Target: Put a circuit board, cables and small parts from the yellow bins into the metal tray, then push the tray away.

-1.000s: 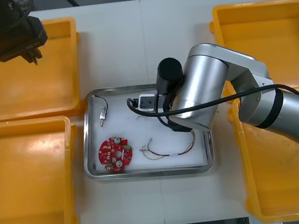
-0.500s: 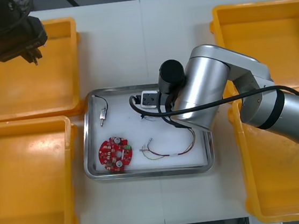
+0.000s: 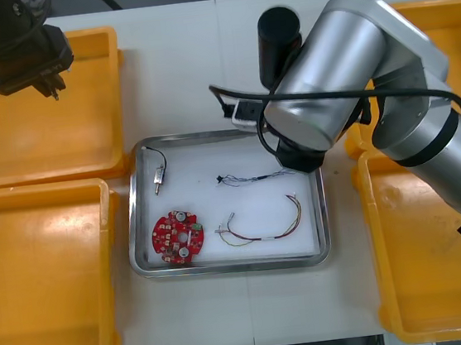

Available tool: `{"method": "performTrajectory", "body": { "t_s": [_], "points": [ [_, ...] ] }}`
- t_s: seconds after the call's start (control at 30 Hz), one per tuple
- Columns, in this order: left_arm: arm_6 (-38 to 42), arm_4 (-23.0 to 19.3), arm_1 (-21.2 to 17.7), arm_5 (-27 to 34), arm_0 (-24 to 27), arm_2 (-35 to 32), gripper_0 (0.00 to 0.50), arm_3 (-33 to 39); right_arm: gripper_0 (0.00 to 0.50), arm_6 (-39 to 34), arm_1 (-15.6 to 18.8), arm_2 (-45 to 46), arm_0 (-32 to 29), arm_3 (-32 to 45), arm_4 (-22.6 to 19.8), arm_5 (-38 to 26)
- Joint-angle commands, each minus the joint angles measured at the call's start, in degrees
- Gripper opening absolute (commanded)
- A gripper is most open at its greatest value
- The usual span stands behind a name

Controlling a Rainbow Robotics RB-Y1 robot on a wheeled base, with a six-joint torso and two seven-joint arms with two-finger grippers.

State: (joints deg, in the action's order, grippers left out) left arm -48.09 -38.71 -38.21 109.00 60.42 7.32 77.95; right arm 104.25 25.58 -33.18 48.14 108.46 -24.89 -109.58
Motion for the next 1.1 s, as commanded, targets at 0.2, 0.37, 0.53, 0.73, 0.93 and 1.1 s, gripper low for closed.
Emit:
{"method": "performTrajectory", "body": {
  "t_s": [0.2,0.37,0.53,0.73,0.93,1.1],
  "points": [
    [-5.78,-1.98,-1.87,0.51,0.05,-1.61,0.0,3.35,0.5,-3.36,-3.52,16.75,-0.33,9.31,0.99,-0.42],
    [-5.61,-2.6,-0.81,0.95,-0.04,-0.03,0.0,5.54,0.5,-11.09,-3.43,23.34,-2.35,11.07,1.16,-0.42],
    [-4.82,-3.3,0.24,1.0,-0.21,3.4,0.0,8.97,0.5,-15.49,-1.85,27.65,-3.75,11.07,1.16,-0.42],
    [-4.12,-4.09,1.91,1.0,-3.64,6.13,0.0,16.79,0.5,-20.93,0.87,32.39,-6.39,12.48,-1.12,-0.42],
    [-3.06,-4.18,3.93,0.69,-6.28,10.43,0.0,22.33,0.5,-22.43,5.0,37.31,-11.49,14.5,-2.44,-0.42],
    [-2.53,-3.21,6.31,-3.18,-8.3,15.0,0.0,22.77,0.5,-22.6,6.94,43.91,-17.2,16.34,-3.23,-0.42]
  ]
}}
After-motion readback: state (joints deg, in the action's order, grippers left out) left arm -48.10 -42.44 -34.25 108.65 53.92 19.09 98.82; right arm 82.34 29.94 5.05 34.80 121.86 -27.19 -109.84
